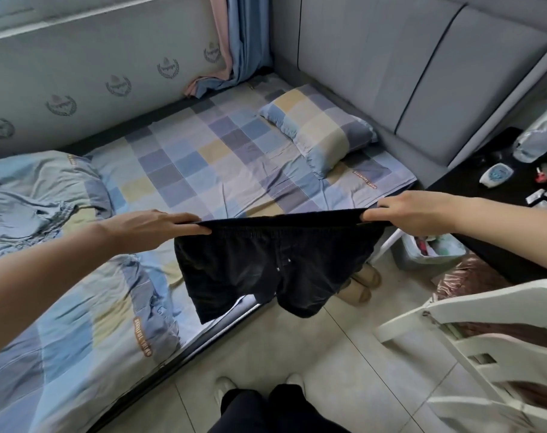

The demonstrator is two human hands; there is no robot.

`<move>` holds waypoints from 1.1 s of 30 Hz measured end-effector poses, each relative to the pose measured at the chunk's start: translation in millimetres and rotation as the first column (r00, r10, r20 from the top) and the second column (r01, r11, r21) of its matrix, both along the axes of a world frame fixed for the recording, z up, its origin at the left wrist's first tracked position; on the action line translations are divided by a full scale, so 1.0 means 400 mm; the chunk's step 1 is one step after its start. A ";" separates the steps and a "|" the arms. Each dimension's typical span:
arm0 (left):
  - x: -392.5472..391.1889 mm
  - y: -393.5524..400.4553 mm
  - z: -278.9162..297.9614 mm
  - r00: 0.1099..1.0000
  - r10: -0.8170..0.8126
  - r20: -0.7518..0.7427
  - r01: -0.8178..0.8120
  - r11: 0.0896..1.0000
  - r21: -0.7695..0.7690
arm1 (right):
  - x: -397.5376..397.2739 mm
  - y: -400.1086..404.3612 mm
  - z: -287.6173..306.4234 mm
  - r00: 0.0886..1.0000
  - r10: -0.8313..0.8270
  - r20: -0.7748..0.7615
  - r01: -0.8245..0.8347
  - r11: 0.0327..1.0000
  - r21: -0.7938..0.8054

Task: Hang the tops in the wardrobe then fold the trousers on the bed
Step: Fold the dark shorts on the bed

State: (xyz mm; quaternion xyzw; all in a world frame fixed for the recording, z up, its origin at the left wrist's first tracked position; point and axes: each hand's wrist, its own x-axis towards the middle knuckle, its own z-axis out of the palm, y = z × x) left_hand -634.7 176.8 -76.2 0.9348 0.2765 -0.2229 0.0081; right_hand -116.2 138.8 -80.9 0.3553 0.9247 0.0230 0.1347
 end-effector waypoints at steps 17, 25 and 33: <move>-0.100 -0.087 -0.079 0.884 0.444 0.144 -0.423 0.893 -0.156 | -0.085 0.025 -0.017 0.965 -0.172 -0.198 0.131 0.970 -0.206; -0.178 -0.143 -0.102 0.114 0.986 -0.120 -0.392 -0.067 -0.917 | -0.163 0.078 -0.064 0.654 -0.630 -0.418 0.231 0.693 -0.682; -0.274 -0.072 -0.186 0.032 0.885 -0.465 -0.318 -0.432 -0.844 | -0.235 0.203 -0.129 0.549 -0.770 -0.325 0.294 0.542 -0.788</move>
